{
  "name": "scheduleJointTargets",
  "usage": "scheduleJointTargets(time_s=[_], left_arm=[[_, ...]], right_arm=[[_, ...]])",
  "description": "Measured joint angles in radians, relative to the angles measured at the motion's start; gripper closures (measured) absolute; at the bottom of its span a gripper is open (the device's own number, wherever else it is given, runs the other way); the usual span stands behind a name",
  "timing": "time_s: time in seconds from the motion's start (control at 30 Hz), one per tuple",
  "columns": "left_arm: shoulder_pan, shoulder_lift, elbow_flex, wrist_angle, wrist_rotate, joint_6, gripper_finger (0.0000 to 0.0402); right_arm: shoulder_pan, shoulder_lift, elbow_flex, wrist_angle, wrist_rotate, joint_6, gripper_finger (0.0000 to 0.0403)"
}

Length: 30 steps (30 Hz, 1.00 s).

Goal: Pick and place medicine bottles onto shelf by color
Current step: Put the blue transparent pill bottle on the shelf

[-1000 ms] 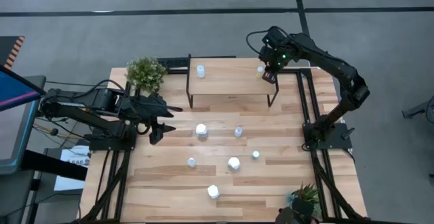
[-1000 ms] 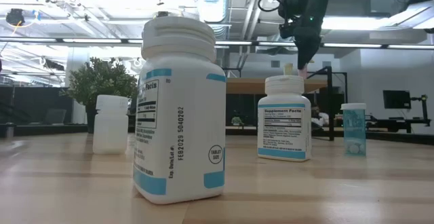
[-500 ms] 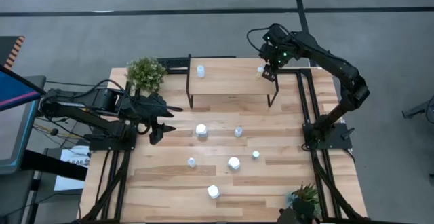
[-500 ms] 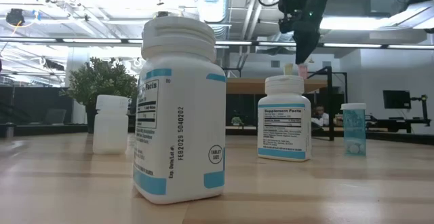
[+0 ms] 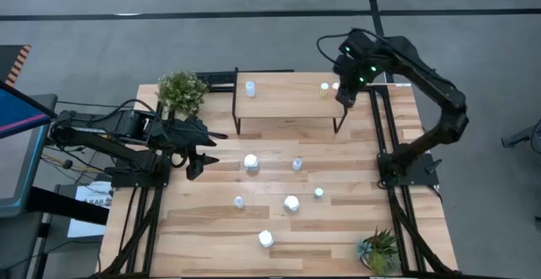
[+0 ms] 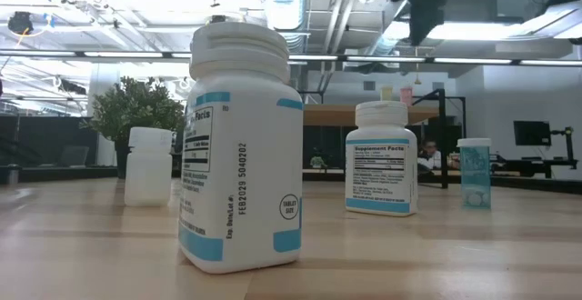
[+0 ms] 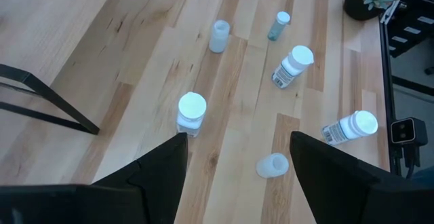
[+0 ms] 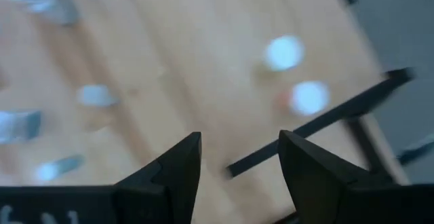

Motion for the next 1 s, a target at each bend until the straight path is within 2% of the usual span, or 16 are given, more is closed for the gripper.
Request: scheduleJointTargets(time_s=[0.07,0.27,0.43,0.6,0.83,1.0], left_arm=[[0.0,0.0,0.0,0.0,0.001,0.0,0.0157],[0.0,0.0,0.0,0.0,0.002,0.0,0.0157],[0.0,0.0,0.0,0.0,0.002,0.0,0.0157],[0.0,0.0,0.0,0.0,0.003,0.0,0.0157],[0.0,0.0,0.0,0.0,0.003,0.0,0.0157],[0.0,0.0,0.0,0.0,0.004,0.001,0.0157]], right_arm=[[0.038,-0.044,-0.016,-0.02,-0.035,0.043,0.0187],[0.21,-0.22,-0.143,-0.02,-0.042,0.237,0.0187],[0.42,-0.371,-0.311,0.034,-0.038,0.487,0.0187],[0.657,-0.475,-0.49,0.194,-0.03,0.733,0.0187],[0.937,-0.509,-0.683,0.397,0.058,0.919,0.0187],[1.066,-0.492,-0.805,0.506,0.127,0.997,0.0187]])
